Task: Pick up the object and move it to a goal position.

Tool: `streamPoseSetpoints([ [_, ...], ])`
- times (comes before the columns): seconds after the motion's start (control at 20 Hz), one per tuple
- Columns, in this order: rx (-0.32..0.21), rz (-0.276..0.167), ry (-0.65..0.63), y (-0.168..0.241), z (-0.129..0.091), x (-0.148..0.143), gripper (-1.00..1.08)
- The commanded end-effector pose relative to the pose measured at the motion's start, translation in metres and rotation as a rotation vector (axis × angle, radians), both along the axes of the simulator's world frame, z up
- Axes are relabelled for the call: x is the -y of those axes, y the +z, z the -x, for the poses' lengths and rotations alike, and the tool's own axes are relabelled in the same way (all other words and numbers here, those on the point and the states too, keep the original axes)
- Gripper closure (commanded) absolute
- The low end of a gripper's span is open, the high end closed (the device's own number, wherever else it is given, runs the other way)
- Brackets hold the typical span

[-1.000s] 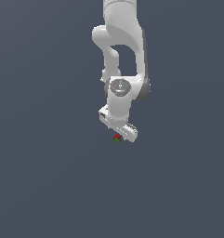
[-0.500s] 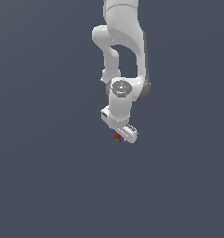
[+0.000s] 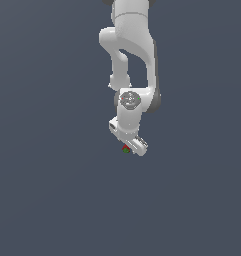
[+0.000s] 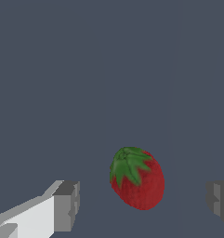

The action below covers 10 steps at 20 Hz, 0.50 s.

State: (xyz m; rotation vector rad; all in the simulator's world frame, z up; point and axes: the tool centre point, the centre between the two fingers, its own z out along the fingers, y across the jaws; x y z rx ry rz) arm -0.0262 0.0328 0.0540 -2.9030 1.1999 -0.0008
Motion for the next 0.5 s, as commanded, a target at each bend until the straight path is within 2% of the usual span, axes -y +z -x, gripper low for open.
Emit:
streamPoseSetpoints([
  [0.0,-0.001,0.0,-0.001,-0.013,0.001,0.0,-0.92],
  [0.4,-0.001,0.0,-0.003,-0.032,0.0,0.0,-0.92],
  [0.45,-0.001,0.0,-0.003,-0.032,0.0,0.0,1.08],
])
